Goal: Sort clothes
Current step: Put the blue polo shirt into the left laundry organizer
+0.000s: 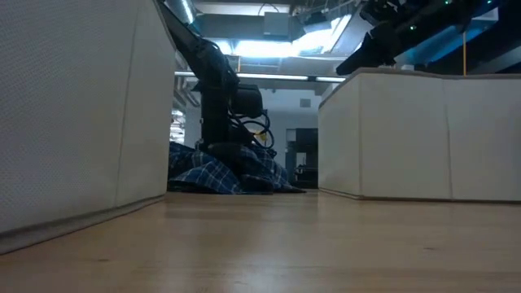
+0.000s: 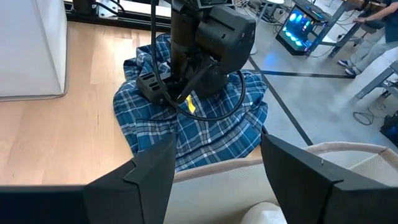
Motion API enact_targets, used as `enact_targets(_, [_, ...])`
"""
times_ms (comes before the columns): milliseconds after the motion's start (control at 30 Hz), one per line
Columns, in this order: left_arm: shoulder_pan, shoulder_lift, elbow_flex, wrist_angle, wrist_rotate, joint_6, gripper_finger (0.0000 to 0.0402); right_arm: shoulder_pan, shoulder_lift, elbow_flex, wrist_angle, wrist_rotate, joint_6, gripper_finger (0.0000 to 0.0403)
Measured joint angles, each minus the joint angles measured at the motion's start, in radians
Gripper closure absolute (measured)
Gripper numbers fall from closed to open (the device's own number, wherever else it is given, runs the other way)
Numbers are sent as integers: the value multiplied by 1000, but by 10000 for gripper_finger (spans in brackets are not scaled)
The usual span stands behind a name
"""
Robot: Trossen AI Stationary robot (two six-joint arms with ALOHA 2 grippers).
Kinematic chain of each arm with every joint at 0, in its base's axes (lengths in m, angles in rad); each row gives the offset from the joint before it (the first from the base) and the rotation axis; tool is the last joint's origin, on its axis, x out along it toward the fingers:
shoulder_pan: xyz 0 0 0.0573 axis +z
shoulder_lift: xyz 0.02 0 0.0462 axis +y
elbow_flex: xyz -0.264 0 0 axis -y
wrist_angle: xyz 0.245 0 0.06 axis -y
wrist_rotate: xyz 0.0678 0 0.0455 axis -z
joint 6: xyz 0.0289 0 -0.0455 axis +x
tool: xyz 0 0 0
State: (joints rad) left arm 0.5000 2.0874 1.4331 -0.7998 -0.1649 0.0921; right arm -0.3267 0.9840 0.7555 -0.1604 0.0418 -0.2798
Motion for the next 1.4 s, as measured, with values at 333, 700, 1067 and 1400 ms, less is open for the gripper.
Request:
enact_targets(333, [-73,-82,26,-22,-18,-1,383,-1,0,0,-24,1,13,165])
enact_targets(700, [-186,-420,85,-20,-90,-20,381,-1,0,0,-27,2,13,165])
enact_targets(1067, [-211,-742,86,96,-221,1,380,-1,0,0,-25,3,13,165])
enact_targets(1400, [-213,-853,86,136,-230,25,382,-1,0,0,-24,3,13,165])
